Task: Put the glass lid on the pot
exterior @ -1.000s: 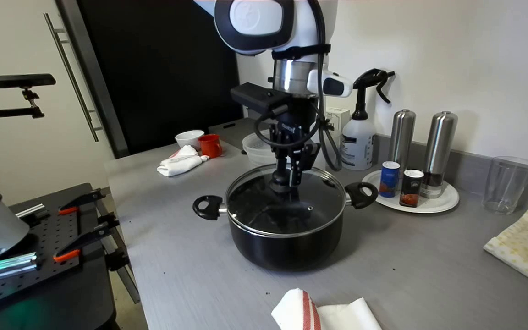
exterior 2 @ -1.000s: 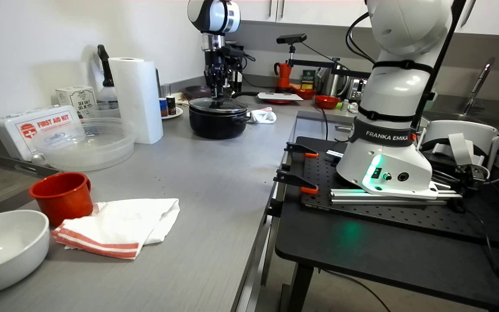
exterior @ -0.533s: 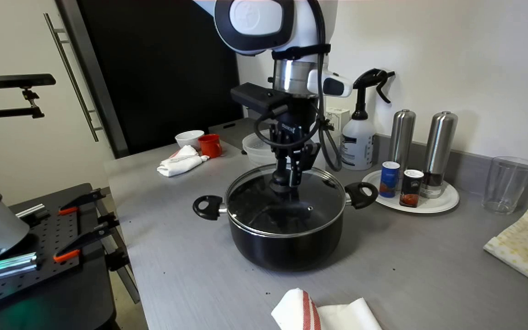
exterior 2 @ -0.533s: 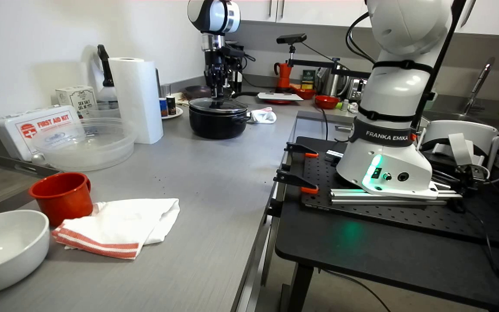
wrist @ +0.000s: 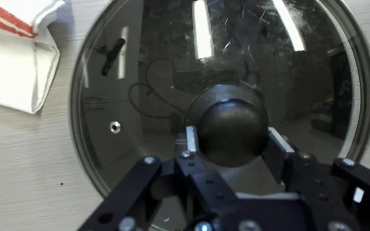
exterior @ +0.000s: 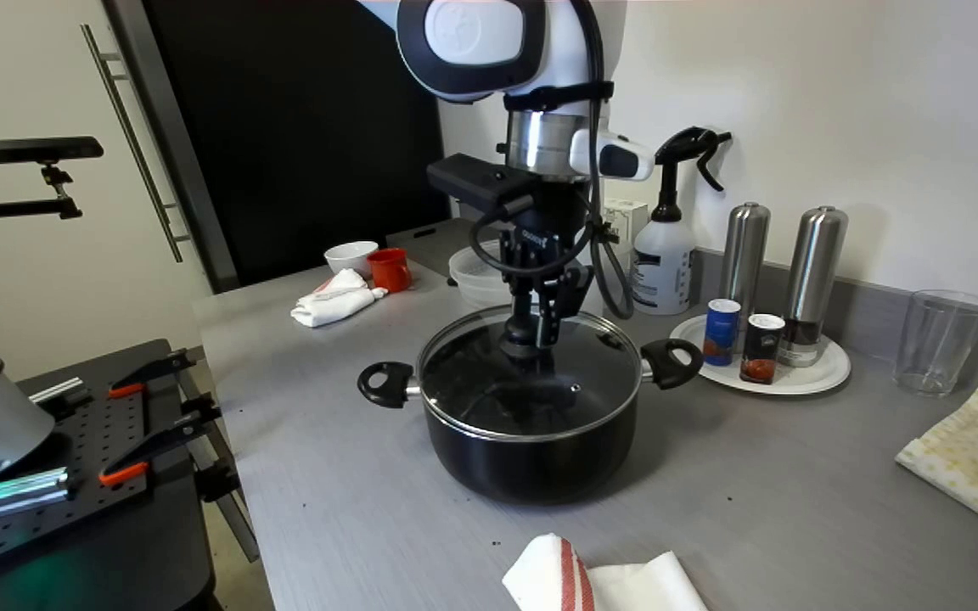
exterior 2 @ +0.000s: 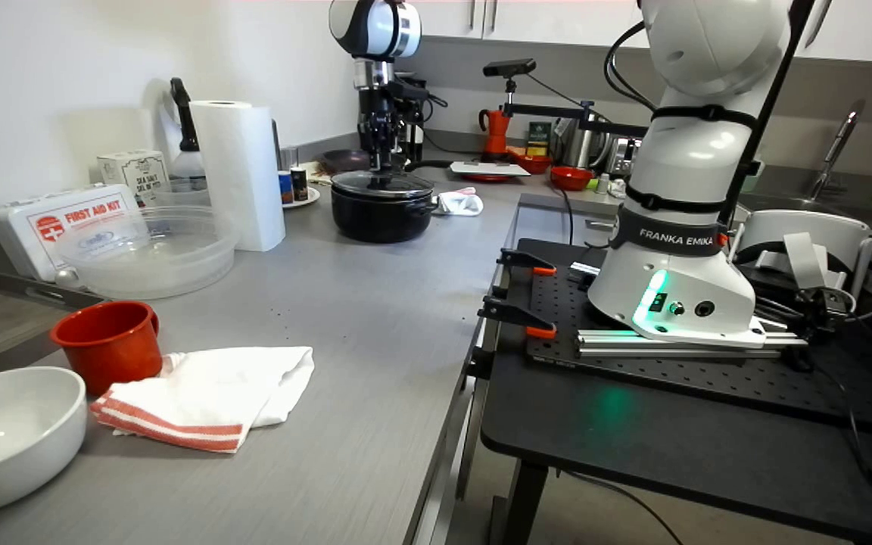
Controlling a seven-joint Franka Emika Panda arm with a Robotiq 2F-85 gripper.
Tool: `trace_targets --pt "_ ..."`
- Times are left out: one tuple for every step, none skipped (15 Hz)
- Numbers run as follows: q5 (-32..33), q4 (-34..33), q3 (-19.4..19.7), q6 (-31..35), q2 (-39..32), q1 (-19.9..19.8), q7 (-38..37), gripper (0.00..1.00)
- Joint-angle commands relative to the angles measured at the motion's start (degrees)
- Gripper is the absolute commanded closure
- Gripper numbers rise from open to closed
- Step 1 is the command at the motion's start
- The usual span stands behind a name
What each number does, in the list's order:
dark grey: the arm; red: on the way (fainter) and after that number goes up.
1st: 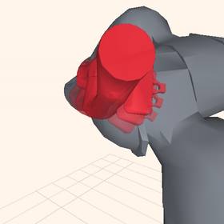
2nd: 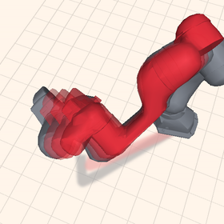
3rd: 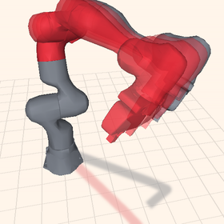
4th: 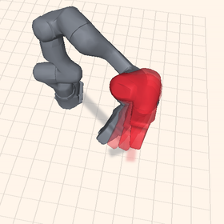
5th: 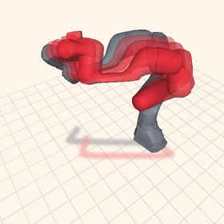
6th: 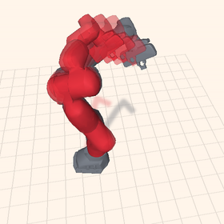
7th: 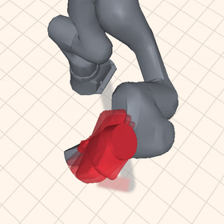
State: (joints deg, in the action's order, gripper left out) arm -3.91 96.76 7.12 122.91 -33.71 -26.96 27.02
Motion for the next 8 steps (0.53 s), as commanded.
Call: trace_targets --pt "-0.5 -1.2 0.3 -1.8 0.0 -0.2 0.6 0.17" --pt "-0.5 -1.2 0.3 -1.8 0.1 -0.2 0.6 0.08" --pt "-0.5 -1.3 0.3 -1.8 0.1 -0.3 0.6 0.02" --pt "-0.5 -1.2 0.3 -1.7 0.1 -0.3 0.6 0.01" --pt "-0.5 -1.2 0.4 -1.7 0.2 -0.3 0.6 0.00" --pt "-0.5 -1.2 0.4 -1.7 0.3 -0.3 0.7 0.00" --pt "-0.5 -1.1 0.4 -1.6 0.3 -0.3 0.7 0.00" --pt "-0.5 -1.1 0.4 -1.6 0.3 -0.3 0.7 0.00"
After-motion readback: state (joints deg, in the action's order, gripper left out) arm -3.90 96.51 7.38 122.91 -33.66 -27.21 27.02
